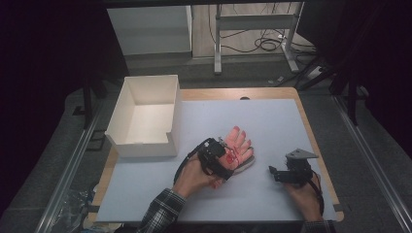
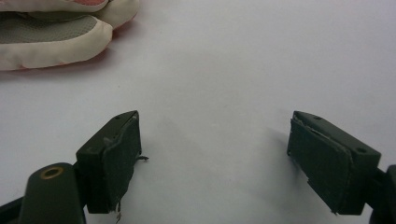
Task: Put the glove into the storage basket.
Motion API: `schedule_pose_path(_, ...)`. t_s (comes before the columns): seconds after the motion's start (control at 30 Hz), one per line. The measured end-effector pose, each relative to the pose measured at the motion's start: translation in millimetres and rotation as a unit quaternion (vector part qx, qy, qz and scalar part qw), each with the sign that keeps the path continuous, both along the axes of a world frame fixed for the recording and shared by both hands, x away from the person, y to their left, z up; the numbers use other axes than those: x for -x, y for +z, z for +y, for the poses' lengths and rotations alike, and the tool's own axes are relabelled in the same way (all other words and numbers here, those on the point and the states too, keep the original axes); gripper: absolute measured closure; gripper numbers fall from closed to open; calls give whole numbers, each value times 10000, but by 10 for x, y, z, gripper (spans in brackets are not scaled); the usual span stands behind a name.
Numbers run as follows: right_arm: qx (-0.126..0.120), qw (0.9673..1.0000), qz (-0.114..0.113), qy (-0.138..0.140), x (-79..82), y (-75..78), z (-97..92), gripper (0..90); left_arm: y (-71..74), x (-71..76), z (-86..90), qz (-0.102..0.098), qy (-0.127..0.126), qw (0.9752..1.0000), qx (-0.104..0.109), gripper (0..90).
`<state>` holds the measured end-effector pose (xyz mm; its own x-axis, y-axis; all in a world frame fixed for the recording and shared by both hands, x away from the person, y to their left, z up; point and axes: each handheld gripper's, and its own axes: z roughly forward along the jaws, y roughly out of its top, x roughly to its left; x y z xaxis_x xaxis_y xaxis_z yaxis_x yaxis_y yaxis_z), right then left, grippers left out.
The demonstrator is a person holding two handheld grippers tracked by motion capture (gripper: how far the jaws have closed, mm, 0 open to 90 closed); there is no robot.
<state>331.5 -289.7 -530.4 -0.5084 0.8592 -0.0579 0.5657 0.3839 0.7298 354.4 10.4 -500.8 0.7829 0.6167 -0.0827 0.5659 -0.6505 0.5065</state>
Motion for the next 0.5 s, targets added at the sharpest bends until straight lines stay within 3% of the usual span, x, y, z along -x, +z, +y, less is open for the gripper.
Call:
schedule_pose_path(0.2, -1, 10000, 0, 1, 0, 0, 0, 180, -88, 14, -24, 68, -28, 10000, -52, 1)
schedule_pose_path(0.27, 2, 10000, -1, 3, 0, 0, 0, 180, -107, 20, -30, 142, -62, 9999, -73, 26)
schedule_pose_path(0.5, 3, 10000, -1, 2, 1, -1, 0, 180, -142, 66, -71, 88, -39, 9996, -255, 120)
